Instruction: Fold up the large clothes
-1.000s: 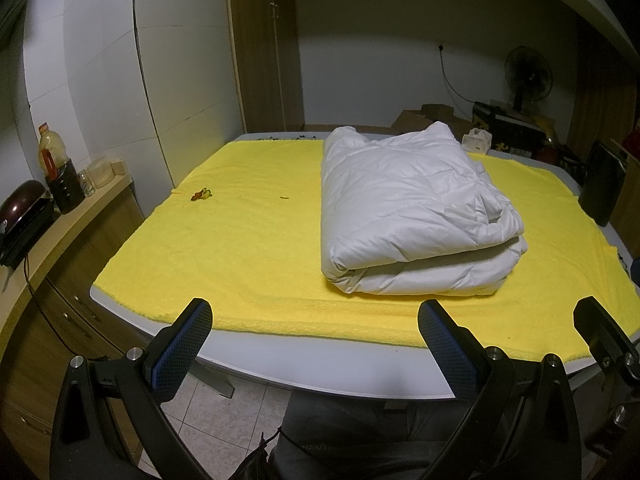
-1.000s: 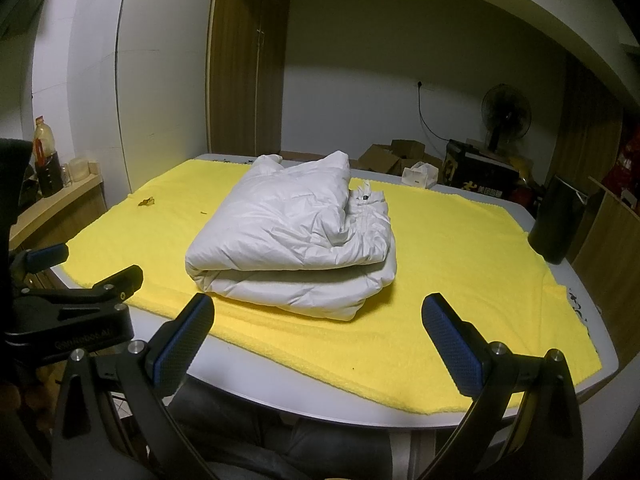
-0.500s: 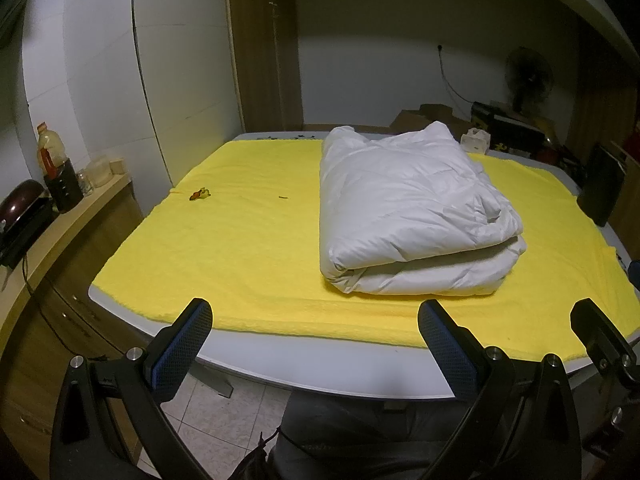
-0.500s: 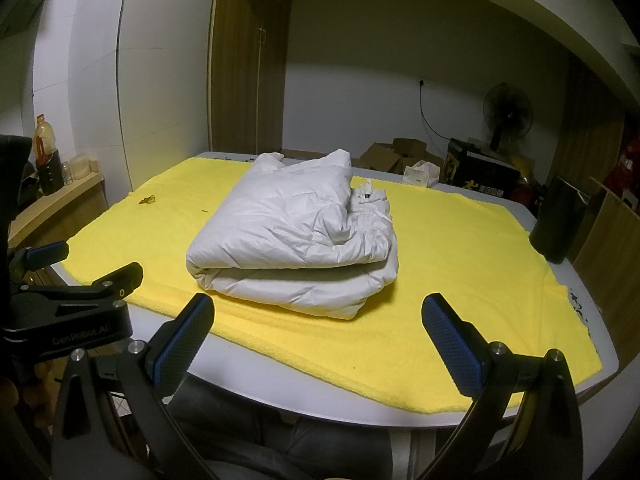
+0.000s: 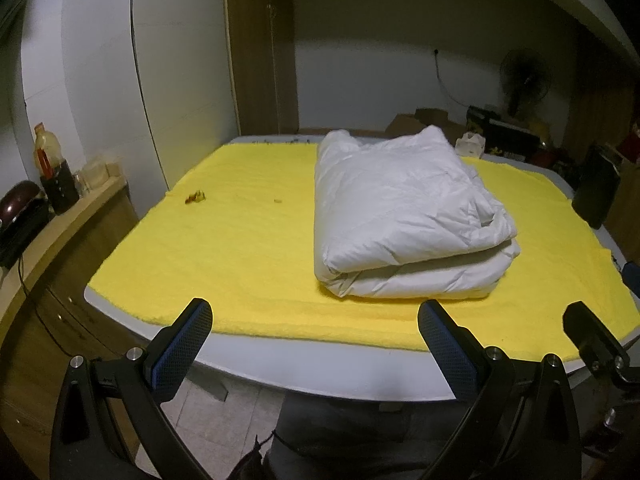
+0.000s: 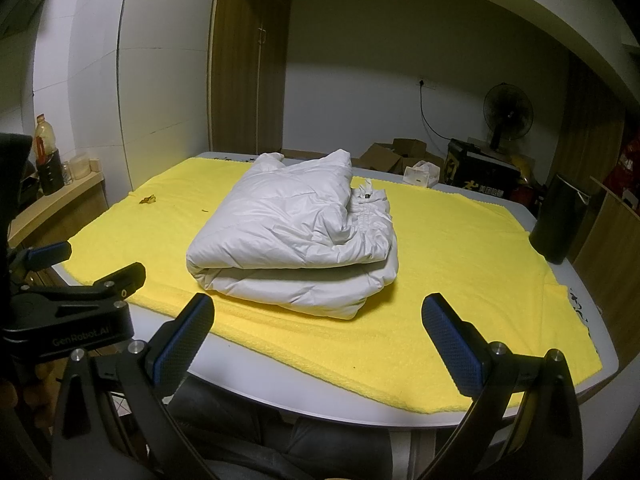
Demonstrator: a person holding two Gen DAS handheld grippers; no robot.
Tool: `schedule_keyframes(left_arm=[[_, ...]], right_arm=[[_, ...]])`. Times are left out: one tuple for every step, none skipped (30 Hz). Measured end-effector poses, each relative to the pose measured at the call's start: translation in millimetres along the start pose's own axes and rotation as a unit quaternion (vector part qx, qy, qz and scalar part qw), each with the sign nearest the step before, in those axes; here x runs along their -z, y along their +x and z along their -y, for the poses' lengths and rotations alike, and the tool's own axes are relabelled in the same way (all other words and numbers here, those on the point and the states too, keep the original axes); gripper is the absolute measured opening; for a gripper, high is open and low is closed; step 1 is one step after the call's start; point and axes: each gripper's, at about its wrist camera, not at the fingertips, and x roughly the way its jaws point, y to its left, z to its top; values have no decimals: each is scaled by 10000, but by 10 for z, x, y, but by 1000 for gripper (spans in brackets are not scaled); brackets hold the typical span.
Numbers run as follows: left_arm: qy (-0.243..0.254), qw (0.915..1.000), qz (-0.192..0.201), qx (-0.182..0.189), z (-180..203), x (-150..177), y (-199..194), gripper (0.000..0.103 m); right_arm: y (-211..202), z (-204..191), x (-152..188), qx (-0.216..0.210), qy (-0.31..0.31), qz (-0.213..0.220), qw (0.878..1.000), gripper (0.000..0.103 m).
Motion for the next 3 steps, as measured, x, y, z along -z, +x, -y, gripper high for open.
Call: schedule_keyframes(left_arm=[[34, 10000, 76, -2, 15, 3, -21, 103], [69, 9999, 119, 23, 31, 4, -32, 103], [101, 9999, 130, 47, 41, -2, -34, 103]], right_arm=[[3, -4, -2, 0, -2, 2, 10000, 103], [3, -4, -2, 1, 0, 1, 10000, 103], [-2, 2, 0, 1, 3, -1, 10000, 103]])
